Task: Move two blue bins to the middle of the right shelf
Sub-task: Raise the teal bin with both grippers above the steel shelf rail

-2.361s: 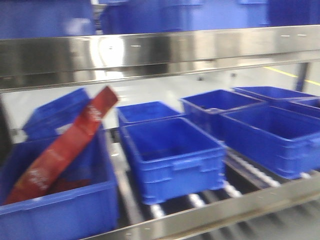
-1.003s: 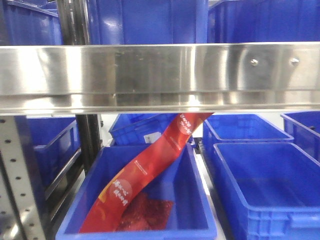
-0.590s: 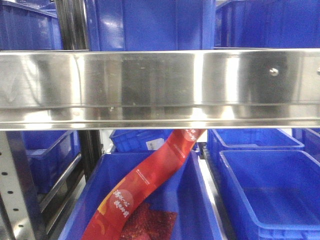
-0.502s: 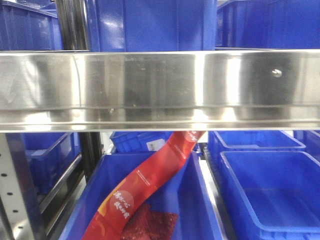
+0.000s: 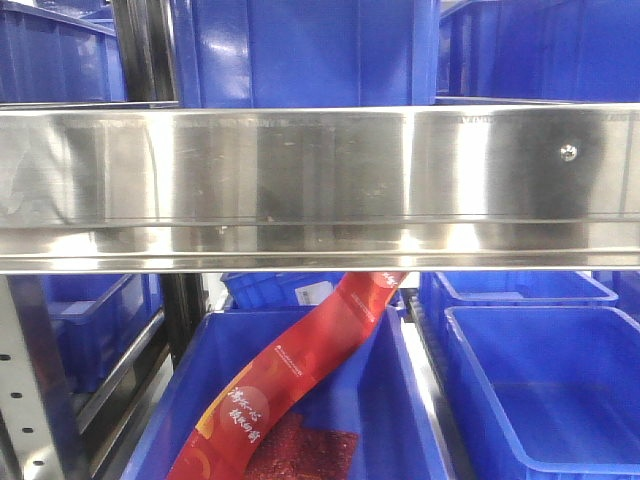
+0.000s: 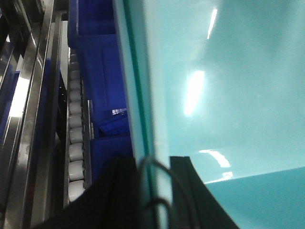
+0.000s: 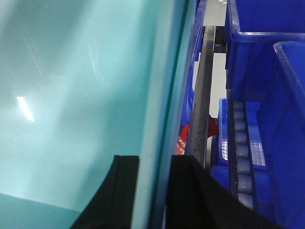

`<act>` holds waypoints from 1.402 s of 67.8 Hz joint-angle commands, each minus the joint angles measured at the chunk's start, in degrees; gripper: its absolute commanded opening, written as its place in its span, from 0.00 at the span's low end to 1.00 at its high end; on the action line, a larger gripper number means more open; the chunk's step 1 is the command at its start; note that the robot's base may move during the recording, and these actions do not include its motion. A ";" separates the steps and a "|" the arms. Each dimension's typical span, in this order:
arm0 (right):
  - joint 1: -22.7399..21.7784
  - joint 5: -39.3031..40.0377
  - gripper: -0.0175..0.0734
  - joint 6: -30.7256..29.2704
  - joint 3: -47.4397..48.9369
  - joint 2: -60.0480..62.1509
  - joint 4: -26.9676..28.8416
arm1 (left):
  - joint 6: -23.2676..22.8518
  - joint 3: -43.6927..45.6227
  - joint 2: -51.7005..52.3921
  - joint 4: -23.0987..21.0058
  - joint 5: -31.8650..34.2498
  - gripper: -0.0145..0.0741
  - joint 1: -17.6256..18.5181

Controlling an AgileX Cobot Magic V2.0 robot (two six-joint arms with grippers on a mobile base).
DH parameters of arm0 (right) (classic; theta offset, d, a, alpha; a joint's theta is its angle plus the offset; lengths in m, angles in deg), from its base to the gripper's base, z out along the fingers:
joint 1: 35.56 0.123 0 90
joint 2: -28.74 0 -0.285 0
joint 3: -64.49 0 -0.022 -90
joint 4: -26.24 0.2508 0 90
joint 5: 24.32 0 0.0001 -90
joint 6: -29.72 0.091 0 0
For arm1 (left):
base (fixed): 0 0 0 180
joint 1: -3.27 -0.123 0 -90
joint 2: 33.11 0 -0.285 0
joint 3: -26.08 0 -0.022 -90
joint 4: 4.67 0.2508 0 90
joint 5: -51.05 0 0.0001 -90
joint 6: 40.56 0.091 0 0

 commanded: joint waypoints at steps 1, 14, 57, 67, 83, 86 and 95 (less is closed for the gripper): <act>0.10 5.66 0.02 -0.53 1.02 0.85 -0.52 | 0.65 1.05 1.33 -0.31 4.47 0.04 0.24; 0.10 5.66 0.02 -0.53 1.02 0.85 -0.52 | 0.65 1.05 1.33 -0.31 4.47 0.04 0.24; 0.10 5.64 0.02 -0.53 1.02 0.85 -0.30 | 0.65 1.05 1.33 -0.33 8.75 0.04 0.24; 0.10 4.74 0.02 -0.53 1.02 0.55 1.43 | 0.65 1.05 1.04 1.57 5.73 0.04 0.24; 0.10 -2.38 0.02 -0.53 1.02 -4.38 3.13 | 0.65 1.05 -3.74 3.35 -4.03 0.04 0.24; 0.10 -3.43 0.02 -0.53 1.02 -5.74 3.13 | 0.65 1.05 -5.10 3.50 -4.16 0.04 0.24; 0.10 -5.51 0.02 -0.53 1.02 -9.85 3.21 | 0.65 1.05 -8.34 3.75 -4.92 0.04 0.24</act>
